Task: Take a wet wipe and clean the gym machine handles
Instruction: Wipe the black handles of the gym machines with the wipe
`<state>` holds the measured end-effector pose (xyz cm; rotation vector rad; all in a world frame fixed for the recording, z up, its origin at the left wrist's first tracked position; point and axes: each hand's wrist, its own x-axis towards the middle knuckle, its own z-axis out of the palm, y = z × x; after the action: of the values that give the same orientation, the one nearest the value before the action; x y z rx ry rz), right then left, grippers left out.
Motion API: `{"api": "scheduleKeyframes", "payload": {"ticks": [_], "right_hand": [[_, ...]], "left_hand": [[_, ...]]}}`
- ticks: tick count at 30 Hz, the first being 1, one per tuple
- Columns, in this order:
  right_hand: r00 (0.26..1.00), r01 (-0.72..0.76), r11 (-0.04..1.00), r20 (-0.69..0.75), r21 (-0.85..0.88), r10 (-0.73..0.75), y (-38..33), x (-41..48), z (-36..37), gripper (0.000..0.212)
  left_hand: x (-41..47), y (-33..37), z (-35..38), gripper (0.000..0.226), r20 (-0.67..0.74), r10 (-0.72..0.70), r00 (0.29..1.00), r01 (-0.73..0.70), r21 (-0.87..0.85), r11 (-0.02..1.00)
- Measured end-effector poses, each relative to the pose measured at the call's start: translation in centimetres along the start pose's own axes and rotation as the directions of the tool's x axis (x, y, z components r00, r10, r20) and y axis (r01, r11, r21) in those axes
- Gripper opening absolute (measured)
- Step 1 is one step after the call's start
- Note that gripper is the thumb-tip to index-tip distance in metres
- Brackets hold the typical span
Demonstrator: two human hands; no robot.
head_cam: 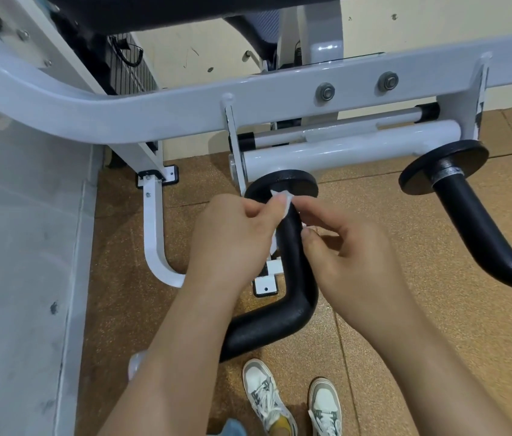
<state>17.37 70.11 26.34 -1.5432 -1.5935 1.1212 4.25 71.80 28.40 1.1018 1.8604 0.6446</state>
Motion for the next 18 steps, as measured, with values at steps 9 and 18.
{"api": "scheduleKeyframes", "payload": {"ticks": [9,18], "right_hand": [[0.993,-0.111,0.982,-0.010,0.154,0.114,0.1,-0.9,0.0,0.035],[0.986,-0.150,0.982,-0.053,0.117,0.157,0.1,-2.2,-0.1,0.031]], "left_hand": [[0.7,-0.3,0.8,0.007,0.185,-0.428,0.885,0.442,-0.625,0.643],[0.7,-1.3,-0.6,0.013,0.306,-0.347,0.886,0.453,-0.418,0.788]]}}
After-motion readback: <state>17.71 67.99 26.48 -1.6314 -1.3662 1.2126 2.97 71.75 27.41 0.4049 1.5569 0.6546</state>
